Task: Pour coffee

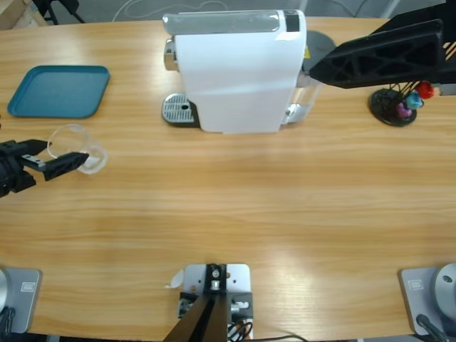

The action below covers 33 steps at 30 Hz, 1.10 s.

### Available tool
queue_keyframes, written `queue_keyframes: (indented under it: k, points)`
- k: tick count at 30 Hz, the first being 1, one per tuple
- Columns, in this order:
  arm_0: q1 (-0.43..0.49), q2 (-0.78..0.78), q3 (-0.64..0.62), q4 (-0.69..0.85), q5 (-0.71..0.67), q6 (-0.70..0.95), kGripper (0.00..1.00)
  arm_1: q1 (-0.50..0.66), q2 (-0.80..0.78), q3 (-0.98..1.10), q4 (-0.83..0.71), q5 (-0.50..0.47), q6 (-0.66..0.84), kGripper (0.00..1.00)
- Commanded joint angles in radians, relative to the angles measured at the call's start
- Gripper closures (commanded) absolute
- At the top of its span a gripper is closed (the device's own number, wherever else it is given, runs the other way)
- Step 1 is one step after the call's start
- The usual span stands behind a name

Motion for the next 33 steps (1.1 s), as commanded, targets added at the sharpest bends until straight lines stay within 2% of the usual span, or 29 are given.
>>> queue_keyframes:
  k: [1, 9, 11, 14, 16, 18, 21, 26, 29, 33]
  points:
    - [0.014, 0.139, 0.024, -0.064, 0.017, -0.051, 0.002, -0.014, 0.054, 0.022, -0.022, -0.001, 0.011, 0.0]
    - [0.051, 0.262, 0.054, -0.201, 0.016, -0.06, 0.01, -0.027, 0.038, 0.037, -0.019, 0.008, 0.014, 0.0]
    - [0.054, 0.274, 0.054, -0.207, 0.013, -0.06, 0.055, -0.029, 0.039, 0.038, -0.019, 0.007, 0.014, 0.0]
    - [0.054, 0.248, 0.069, -0.215, 0.014, -0.059, 0.216, -0.03, 0.037, 0.042, -0.019, 0.008, 0.014, 0.0]
    - [0.054, 0.222, 0.075, -0.214, 0.016, -0.058, 0.519, -0.03, 0.033, 0.052, -0.019, 0.009, 0.016, 0.0]
    - [0.054, 0.202, 0.08, -0.214, 0.02, -0.057, 0.53, -0.03, 0.029, 0.057, -0.019, 0.009, 0.018, 0.0]
    - [0.054, 0.189, 0.083, -0.214, 0.02, -0.051, 0.759, -0.03, 0.024, 0.061, -0.019, 0.012, 0.019, 0.0]
    - [0.053, 0.15, 0.077, -0.212, -0.008, -0.005, 0.769, -0.03, 0.021, 0.077, -0.022, 0.012, 0.032, 0.0]
    - [0.052, 0.109, 0.045, -0.199, -0.09, 0.108, 0.769, -0.03, 0.015, 0.081, -0.023, 0.011, 0.034, 0.0]
    - [0.052, 0.151, 0.021, -0.207, -0.178, 0.245, 0.768, -0.03, 0.02, 0.088, -0.03, 0.008, 0.037, 0.0]
